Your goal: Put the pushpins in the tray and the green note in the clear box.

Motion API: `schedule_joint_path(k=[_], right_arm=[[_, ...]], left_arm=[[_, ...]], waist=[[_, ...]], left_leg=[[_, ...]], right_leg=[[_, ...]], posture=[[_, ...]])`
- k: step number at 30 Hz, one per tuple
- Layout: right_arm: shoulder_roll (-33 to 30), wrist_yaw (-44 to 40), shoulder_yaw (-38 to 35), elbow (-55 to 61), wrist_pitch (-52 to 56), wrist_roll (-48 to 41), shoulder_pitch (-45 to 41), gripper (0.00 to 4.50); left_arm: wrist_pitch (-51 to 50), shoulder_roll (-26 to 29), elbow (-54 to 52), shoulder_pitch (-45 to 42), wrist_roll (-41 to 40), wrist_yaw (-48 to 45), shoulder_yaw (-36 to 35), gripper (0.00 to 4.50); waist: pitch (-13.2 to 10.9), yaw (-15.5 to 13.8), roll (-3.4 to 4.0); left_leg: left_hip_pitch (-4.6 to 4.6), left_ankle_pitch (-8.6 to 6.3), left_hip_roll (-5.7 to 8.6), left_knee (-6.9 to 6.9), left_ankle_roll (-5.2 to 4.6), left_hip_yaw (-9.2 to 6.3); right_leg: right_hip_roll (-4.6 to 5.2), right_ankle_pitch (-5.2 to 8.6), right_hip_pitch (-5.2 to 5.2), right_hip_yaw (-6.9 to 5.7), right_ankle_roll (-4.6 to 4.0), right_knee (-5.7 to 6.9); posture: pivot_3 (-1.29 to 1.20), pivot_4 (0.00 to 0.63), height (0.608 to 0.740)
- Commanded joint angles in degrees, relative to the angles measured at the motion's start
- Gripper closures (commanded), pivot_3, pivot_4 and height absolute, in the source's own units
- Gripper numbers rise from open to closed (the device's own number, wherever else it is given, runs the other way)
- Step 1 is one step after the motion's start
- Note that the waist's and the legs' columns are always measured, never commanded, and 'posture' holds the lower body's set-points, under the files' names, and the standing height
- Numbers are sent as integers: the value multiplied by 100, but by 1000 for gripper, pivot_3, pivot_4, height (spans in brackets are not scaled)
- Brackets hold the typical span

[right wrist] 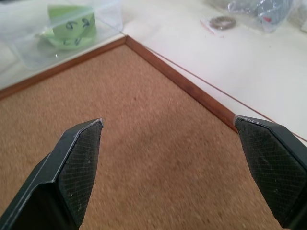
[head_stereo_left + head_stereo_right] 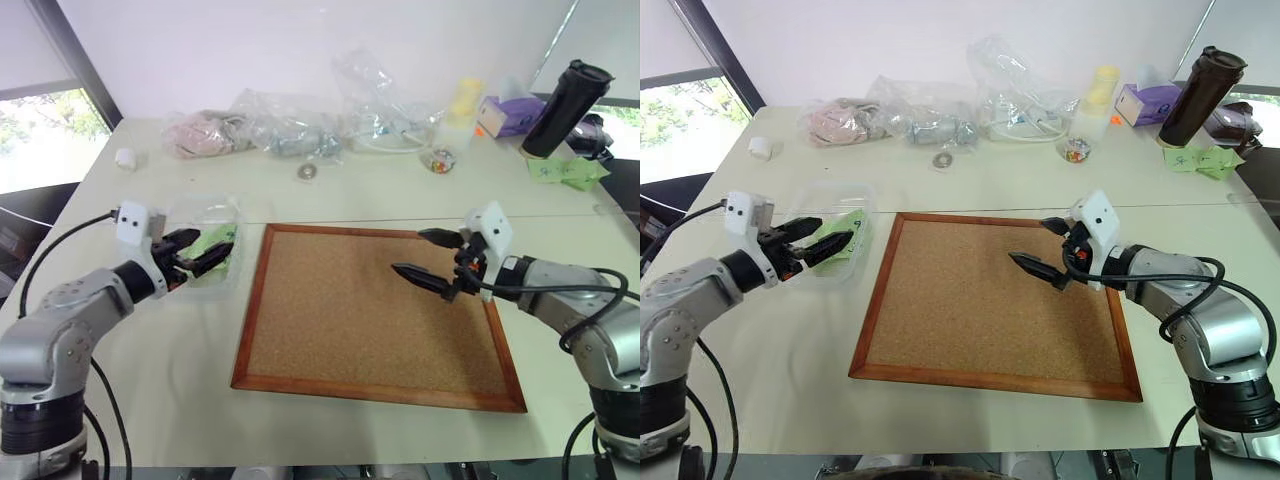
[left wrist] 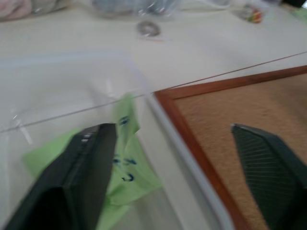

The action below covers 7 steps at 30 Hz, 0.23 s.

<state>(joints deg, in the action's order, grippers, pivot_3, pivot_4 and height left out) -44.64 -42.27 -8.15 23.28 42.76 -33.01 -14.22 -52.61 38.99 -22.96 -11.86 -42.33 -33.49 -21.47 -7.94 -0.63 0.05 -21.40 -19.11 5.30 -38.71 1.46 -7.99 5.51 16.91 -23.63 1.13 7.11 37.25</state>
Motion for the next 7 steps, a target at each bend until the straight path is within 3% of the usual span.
schedule_joint_path(k=[1,7], right_arm=[[-300,-195,-443,90,-39,-89,124,0],[-927,-771,-1197,409,235,-499,797,0]], left_arm=[[-199,255,-551,-253,-810,-348,-267,85],[-279,736,-1062,-450,-1278,-898,326,85]], waist=[[0,-21,0],[-1,-5,1]], left_leg=[[0,0,0,-1,0,0],[3,-4,1,-3,-7,1]], right_leg=[[1,0,2,0,0,-1],[2,0,11,1,0,-4]], posture=[[0,150,740],[0,150,740]])
